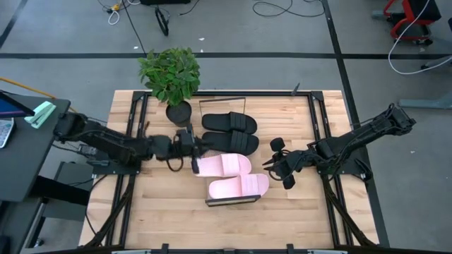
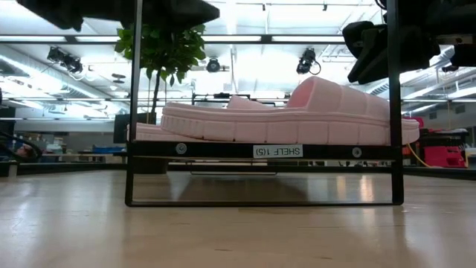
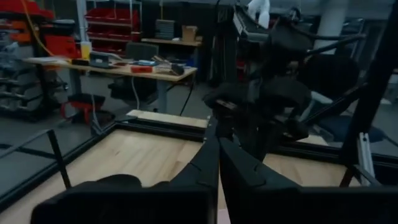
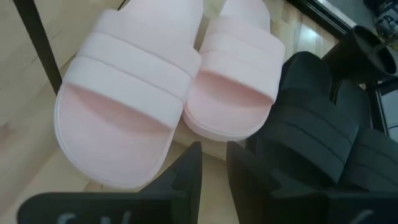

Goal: Pick and place slides into the shelf
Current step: Return to Home Position

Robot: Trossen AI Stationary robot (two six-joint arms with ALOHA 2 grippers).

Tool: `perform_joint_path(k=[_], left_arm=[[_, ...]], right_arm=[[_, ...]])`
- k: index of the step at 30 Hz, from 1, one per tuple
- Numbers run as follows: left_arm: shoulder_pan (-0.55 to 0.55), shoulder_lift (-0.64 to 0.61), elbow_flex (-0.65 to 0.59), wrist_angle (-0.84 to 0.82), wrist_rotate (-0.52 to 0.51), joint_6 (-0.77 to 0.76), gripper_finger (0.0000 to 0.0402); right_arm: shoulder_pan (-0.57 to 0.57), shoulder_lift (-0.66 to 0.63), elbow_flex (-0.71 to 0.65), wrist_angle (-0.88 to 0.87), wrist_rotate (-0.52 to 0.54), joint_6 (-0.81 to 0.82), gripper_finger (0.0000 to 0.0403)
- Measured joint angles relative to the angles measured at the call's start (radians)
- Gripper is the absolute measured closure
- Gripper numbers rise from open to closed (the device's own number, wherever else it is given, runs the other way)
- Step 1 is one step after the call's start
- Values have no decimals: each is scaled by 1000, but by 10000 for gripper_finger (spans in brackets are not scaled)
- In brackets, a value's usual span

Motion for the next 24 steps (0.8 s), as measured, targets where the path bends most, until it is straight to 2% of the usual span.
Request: perform_joint_path(k=[3,5,10,15,24], left_arm=[[52,-80,-56,2,82,-4,396],[65,-156,-102,5,90,-12,397],[39,-369,-252,15,11,-13,375],[11,-560,-409,106,-48,13,355],[8,-815,-528,135,-48,143,386]], right_arm=[[0,0,0,-1,1,22,323],[-1,0,0,-1,8,30,323],[-1,0,0,-1,11,40,323],[-2,0,0,4,11,42,323],[-3,0,0,3,25,59,323]])
